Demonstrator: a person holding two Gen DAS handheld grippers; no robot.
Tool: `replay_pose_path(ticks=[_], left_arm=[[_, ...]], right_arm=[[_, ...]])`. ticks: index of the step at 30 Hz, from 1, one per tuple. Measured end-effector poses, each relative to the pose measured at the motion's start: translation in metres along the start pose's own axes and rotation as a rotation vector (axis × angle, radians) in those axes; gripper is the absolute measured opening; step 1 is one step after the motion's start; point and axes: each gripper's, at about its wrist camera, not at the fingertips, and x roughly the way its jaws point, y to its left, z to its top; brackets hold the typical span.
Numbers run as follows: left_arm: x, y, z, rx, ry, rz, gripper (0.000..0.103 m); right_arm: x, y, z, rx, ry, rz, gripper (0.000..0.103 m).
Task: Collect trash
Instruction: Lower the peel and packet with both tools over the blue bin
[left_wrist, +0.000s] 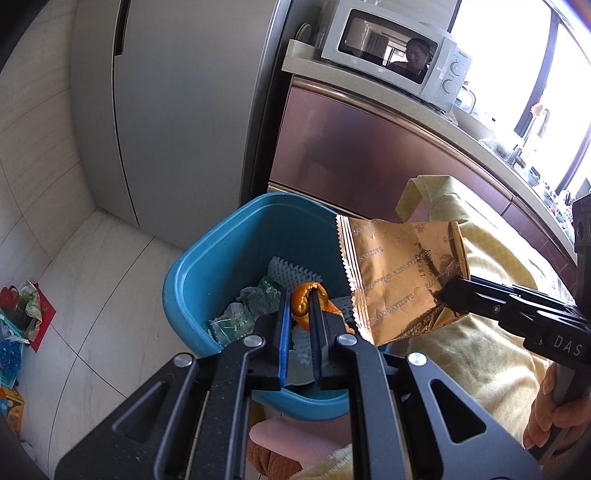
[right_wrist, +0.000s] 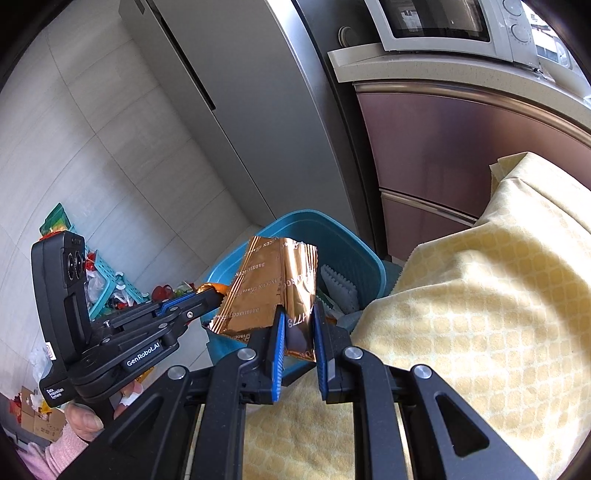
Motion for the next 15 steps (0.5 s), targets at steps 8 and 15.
replay_pose_path(ticks=[8, 15], left_arm=[[0.006, 0.001, -0.002, 0.002, 0.015, 0.007, 0.010], [0.013, 0.003, -0.005, 0.002, 0.029, 0.016, 0.010]], right_arm=[[0.008, 0.005, 0.003, -0.004, 0.016, -0.011, 0.013], [0.013, 0.008, 0.005, -0.011, 0.028, -0.020, 0.013]])
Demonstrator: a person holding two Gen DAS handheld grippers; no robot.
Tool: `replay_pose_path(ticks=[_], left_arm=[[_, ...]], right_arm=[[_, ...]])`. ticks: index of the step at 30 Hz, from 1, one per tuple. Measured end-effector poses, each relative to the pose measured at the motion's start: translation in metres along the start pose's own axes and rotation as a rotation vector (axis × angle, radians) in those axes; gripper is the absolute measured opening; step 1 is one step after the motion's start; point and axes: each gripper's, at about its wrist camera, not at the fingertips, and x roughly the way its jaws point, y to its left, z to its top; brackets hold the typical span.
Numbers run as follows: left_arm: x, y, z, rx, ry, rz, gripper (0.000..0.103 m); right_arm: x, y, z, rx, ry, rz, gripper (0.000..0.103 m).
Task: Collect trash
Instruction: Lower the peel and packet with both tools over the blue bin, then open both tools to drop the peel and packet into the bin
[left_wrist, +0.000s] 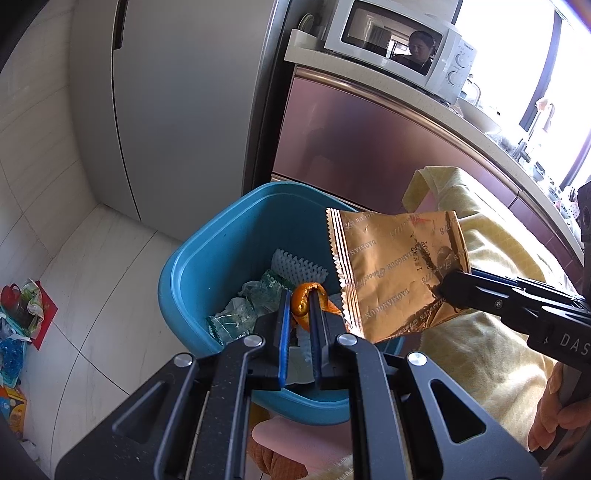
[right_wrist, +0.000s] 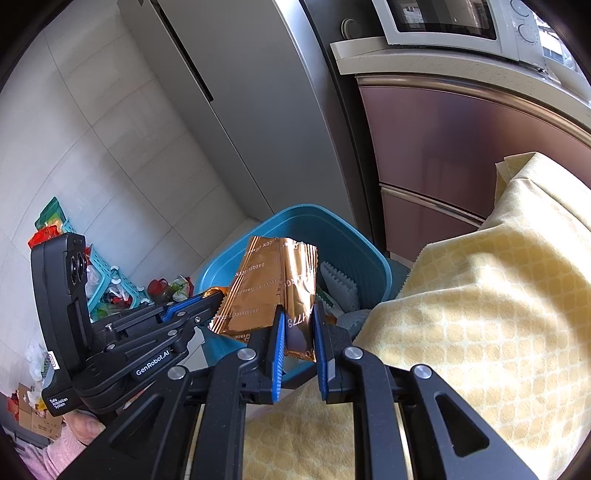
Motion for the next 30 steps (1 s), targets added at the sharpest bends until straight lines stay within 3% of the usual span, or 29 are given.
replay_pose_path(ticks=[16, 30], left_arm=[[0.016, -0.001, 0.001, -0.002, 0.026, 0.014, 0.010], [0.039, 0.001, 0.001, -0.018, 0.078, 0.013, 0.011]], right_arm=[[0.017, 0.006, 0.003, -0.006, 0.040, -0.028, 0.013], [0.030, 0.008, 0.005, -0.004, 0.071, -0.049, 0.024]])
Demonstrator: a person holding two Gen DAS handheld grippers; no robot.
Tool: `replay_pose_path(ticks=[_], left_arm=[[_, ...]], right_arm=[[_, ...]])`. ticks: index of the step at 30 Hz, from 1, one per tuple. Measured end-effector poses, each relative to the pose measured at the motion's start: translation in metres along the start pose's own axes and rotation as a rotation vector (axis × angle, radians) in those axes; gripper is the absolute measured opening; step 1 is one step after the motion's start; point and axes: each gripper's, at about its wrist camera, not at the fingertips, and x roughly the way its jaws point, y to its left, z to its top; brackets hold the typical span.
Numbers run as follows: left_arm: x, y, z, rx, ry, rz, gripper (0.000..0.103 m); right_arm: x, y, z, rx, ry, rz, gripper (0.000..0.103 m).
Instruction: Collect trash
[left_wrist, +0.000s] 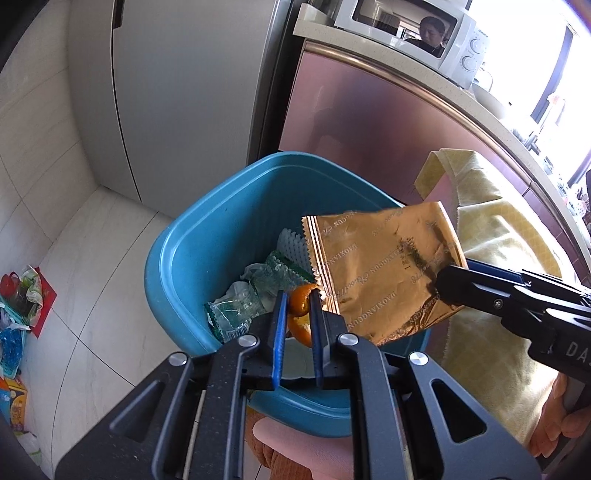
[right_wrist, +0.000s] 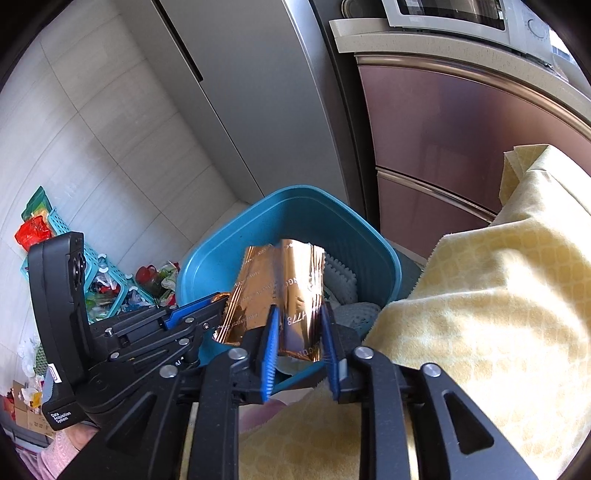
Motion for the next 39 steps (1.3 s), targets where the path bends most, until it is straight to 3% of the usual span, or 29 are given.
replay_pose_path(ticks=[4, 10, 29, 39], left_arm=[[0.005, 0.000, 0.001, -0.004, 0.007, 0.001, 0.013], [0.004, 0.001, -0.002, -0.002, -0.001, 0.001, 0.026], [-0.004, 0.005, -0.004, -0.004, -0.018, 0.004, 0.028], [-0.037, -0.005, -0.010, 0.029, -0.090, -0.012, 0.043]], right_arm=[[0.001, 0.001, 0.000, 0.002, -0.004, -0.007, 0.029], [0.000, -0.002, -0.001, 0.018, -0.016, -0.006, 0.044], [-0.008, -0.016, -0.002, 0.051, -0.038, 0.017, 0.051], [-0.032, -0.024, -0.012, 0.053, -0.088, 0.040, 0.053]])
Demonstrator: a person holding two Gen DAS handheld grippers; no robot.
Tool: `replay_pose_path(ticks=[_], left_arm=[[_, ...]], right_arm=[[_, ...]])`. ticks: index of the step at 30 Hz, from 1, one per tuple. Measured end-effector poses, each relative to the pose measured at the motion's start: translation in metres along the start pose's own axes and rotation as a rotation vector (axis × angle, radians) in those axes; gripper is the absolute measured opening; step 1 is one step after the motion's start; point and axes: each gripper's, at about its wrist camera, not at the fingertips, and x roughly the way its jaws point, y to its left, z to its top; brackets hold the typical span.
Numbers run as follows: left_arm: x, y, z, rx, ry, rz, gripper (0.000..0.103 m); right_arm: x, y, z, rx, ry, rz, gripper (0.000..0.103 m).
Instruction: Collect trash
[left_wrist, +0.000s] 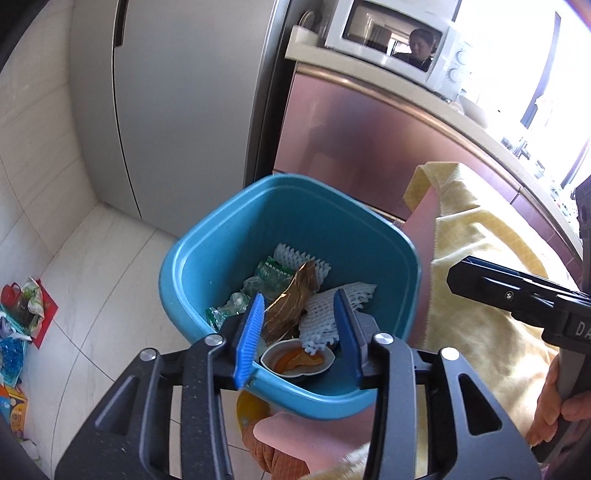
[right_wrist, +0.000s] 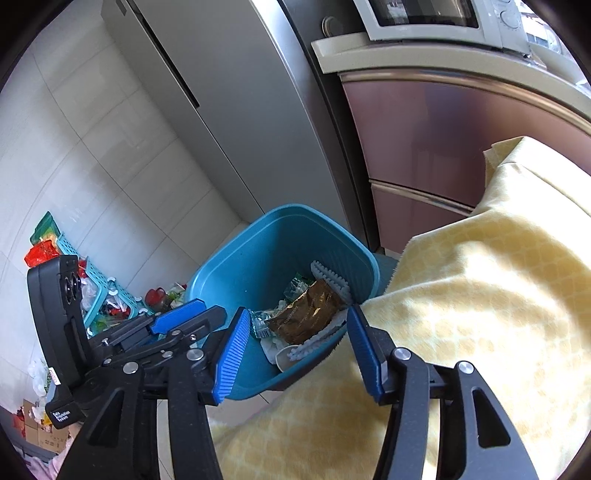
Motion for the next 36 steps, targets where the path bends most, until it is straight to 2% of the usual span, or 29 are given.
replay_pose_path(ticks=[4, 6, 15, 20, 31, 36], left_arm=[[-0.024, -0.009, -0.003, 0.031, -0.052, 0.001, 0.055], [-0.035, -0.012, -0.004, 0.038, -0.075, 0.005, 0.068], [-0.079, -0.033, -0.021, 0.090, -0.184, 0.044, 0.093], [-0.099, -0.048, -0.032, 0.112, -0.245, 0.045, 0.097], [-0.135, -0.082, -0.058, 0.132, -0.363, 0.015, 0.097], [-0.148, -0.101, -0.071, 0.159, -0.408, 0.001, 0.097]], right_arm=[[-0.020, 0.000, -0.007, -0.016, -0.040, 0.003, 0.060], [-0.029, 0.000, -0.012, -0.021, -0.059, 0.000, 0.061], [-0.074, 0.007, -0.044, -0.076, -0.177, -0.041, 0.075], [-0.097, 0.010, -0.064, -0.110, -0.240, -0.091, 0.083], [-0.145, 0.008, -0.112, -0.147, -0.399, -0.194, 0.089], [-0.169, 0.003, -0.131, -0.140, -0.487, -0.252, 0.096]])
